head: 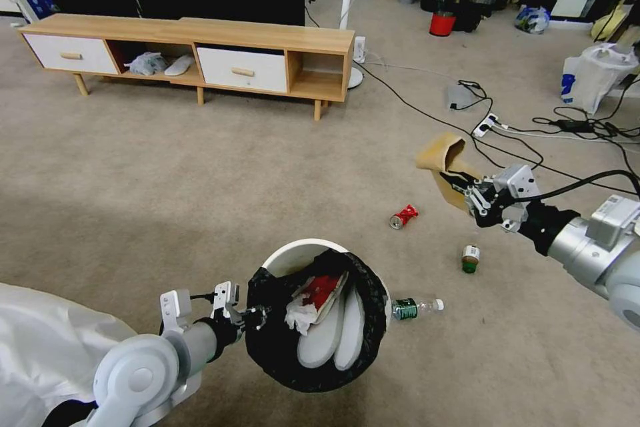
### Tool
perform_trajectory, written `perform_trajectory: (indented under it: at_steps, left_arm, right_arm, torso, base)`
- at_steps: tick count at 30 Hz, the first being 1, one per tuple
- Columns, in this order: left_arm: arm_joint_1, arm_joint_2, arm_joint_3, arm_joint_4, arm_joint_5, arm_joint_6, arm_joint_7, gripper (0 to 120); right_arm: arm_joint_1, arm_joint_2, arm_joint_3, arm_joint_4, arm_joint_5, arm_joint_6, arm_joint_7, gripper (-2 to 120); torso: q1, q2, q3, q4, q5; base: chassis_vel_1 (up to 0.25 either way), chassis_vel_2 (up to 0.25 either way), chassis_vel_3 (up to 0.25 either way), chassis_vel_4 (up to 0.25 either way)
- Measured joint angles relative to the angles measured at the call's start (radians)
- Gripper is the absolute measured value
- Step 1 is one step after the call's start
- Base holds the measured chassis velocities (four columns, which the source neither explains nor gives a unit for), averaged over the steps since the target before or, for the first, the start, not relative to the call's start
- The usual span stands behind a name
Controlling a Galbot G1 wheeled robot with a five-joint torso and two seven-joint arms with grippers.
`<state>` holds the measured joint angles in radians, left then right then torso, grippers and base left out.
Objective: Pick up the trash bin and place the garbage on the floor into it.
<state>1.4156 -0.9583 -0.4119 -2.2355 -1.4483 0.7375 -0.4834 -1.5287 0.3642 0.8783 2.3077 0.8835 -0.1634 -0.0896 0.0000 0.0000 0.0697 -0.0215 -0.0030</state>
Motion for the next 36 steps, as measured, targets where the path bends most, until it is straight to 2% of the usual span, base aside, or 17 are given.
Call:
perform_trajectory:
  at_steps: [4, 14, 16, 17, 18, 19, 20, 22, 23, 25, 27, 30, 32, 33, 36]
  left_arm:
    - [-0.018, 0.041, 0.015, -0.002, -0.051, 0.0, -0.019, 0]
    - [-0.047, 0.099, 0.027, 0.0, -0.124, -0.001, -0.041, 0]
    - [-0.062, 0.142, 0.029, 0.006, -0.166, -0.001, -0.057, 0]
    - [-0.062, 0.142, 0.029, 0.006, -0.166, -0.001, -0.057, 0]
    - [-0.066, 0.169, 0.029, 0.007, -0.199, -0.001, -0.073, 0]
    - [-0.068, 0.217, 0.027, 0.007, -0.249, -0.001, -0.092, 0]
    - [-0.068, 0.217, 0.027, 0.007, -0.249, -0.001, -0.092, 0]
    - [-0.073, 0.278, 0.019, 0.004, -0.337, -0.002, -0.124, 0]
    - [-0.073, 0.278, 0.019, 0.004, -0.337, -0.002, -0.124, 0]
    - [-0.091, 0.318, 0.028, 0.01, -0.383, -0.002, -0.135, 0]
    - [-0.106, 0.326, 0.04, 0.017, -0.394, -0.003, -0.135, 0]
    - [-0.152, 0.331, 0.08, 0.034, -0.402, -0.003, -0.128, 0]
    - [-0.211, 0.32, 0.146, 0.056, -0.402, -0.003, -0.121, 0]
    - [-0.211, 0.32, 0.146, 0.056, -0.402, -0.003, -0.121, 0]
    - [-0.285, 0.284, 0.237, 0.083, -0.403, -0.003, -0.13, 0]
  right_arm:
    - [0.003, -0.003, 0.012, 0.031, 0.036, 0.034, -0.024, 0]
    - [0.013, -0.015, 0.017, 0.062, 0.07, 0.103, -0.087, 0]
    - [0.018, -0.02, 0.015, 0.081, 0.102, 0.143, -0.129, 0]
    - [0.018, -0.02, 0.015, 0.081, 0.102, 0.143, -0.129, 0]
    - [0.019, -0.02, 0.01, 0.089, 0.116, 0.168, -0.159, 0]
    - [0.02, -0.018, -0.002, 0.1, 0.134, 0.196, -0.203, 0]
    - [0.02, -0.018, -0.002, 0.1, 0.134, 0.196, -0.203, 0]
    - [0.018, -0.012, -0.023, 0.113, 0.161, 0.224, -0.279, 0]
    - [0.018, -0.012, -0.023, 0.113, 0.161, 0.224, -0.279, 0]
    - [0.009, -0.004, -0.046, 0.115, 0.17, 0.245, -0.35, 0]
    - [0.005, 0.0, -0.054, 0.116, 0.175, 0.249, -0.377, 0]
    - [0.0, 0.008, -0.068, 0.115, 0.178, 0.254, -0.426, 0]
    - [-0.001, 0.014, -0.084, 0.114, 0.179, 0.254, -0.453, 0]
    - [-0.001, 0.014, -0.084, 0.114, 0.179, 0.254, -0.453, 0]
    - [0.0, 0.014, -0.1, 0.107, 0.18, 0.254, -0.487, 0]
  torso:
    - [0.0, 0.0, 0.0, 0.0, -0.0002]
    - [0.0, 0.0, 0.0, 0.0, 0.0]
    - [0.0, 0.0, 0.0, 0.0, -0.0002]
    - [0.0, 0.0, 0.0, 0.0, -0.0002]
    - [0.0, 0.0, 0.0, 0.0, -0.0002]
    - [0.0, 0.0, 0.0, 0.0003, -0.0004]
    - [0.0, 0.0, 0.0, 0.0003, -0.0004]
    - [0.0, 0.0, 0.0, 0.0002, 0.0004]
    - [0.0, 0.0, 0.0, 0.0002, 0.0004]
    - [0.0, 0.0, 0.0, 0.0, 0.0004]
    - [0.0, 0.0, 0.0, 0.0002, 0.0004]
    - [0.0, 0.0, 0.0, 0.0003, 0.0005]
    - [0.0, 0.0, 0.0, 0.0002, 0.0008]
    - [0.0, 0.0, 0.0, 0.0002, 0.0008]
    - [0.0, 0.0, 0.0, -0.0001, 0.0008]
  base:
    - [0.0, 0.0, 0.0, 0.0]
    - [0.0, 0.0, 0.0, 0.0]
    - [0.0, 0.0, 0.0, 0.0]
    - [0.0, 0.0, 0.0, 0.0]
    - [0.0, 0.0, 0.0, 0.0]
    - [0.0, 0.0, 0.0, 0.0]
    - [0.0, 0.0, 0.0, 0.0]
    - [0.0, 0.0, 0.0, 0.0]
    - [0.0, 0.0, 0.0, 0.0]
    - [0.0, 0.0, 0.0, 0.0]
    - [0.0, 0.0, 0.0, 0.0]
    - [0.0, 0.0, 0.0, 0.0]
    - [0.0, 0.0, 0.0, 0.0]
    - [0.0, 0.0, 0.0, 0.0]
    - [0.0, 0.0, 0.0, 0.0]
